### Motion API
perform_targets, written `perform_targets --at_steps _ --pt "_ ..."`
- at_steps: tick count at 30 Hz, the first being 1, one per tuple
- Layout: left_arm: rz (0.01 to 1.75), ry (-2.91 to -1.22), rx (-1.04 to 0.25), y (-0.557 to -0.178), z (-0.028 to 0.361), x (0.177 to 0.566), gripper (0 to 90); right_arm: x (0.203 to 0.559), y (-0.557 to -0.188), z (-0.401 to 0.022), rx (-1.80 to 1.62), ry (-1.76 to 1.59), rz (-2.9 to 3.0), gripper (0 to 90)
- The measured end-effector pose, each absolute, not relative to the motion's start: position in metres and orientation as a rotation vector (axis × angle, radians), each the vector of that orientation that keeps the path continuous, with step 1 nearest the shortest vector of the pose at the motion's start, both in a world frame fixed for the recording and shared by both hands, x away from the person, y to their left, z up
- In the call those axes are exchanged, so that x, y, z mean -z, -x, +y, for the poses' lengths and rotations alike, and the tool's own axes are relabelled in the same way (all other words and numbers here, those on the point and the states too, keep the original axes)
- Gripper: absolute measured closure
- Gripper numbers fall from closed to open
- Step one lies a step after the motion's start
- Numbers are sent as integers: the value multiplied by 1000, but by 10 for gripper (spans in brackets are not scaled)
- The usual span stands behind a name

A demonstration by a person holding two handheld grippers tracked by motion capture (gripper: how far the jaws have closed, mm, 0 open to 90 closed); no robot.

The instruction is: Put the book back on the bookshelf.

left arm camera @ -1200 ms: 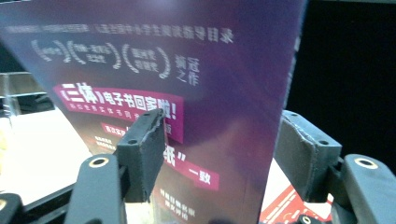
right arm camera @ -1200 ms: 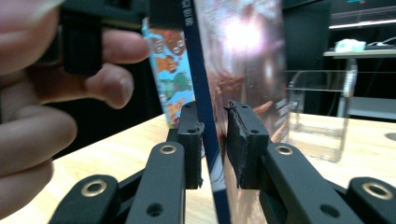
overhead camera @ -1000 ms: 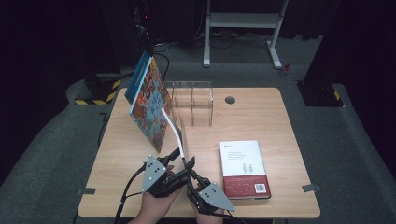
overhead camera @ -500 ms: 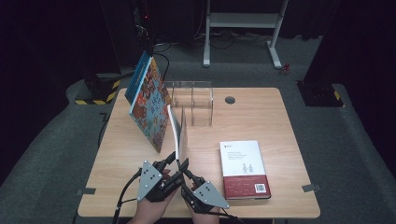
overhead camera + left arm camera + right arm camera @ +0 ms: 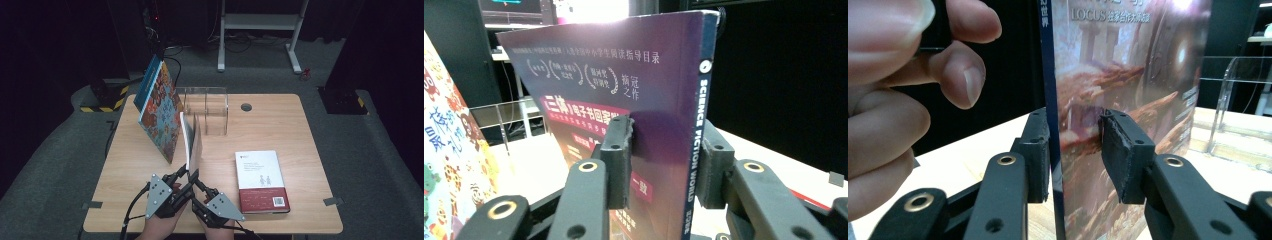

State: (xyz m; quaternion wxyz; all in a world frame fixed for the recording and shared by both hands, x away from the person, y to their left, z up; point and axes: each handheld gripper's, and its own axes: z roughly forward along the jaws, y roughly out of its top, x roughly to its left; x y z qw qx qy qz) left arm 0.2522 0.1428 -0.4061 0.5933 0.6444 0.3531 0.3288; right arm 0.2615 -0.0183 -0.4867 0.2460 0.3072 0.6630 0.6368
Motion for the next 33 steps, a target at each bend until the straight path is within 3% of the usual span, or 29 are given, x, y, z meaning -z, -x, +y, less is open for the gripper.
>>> perform_targets --at_steps 18,33 --pt "860 -1457 -846 -247 150 409 819 492 -265 -10 -1711 -841 1870 553" --pt "888 -1422 -883 -249 171 412 827 493 -265 -10 -1707 -838 1909 544"
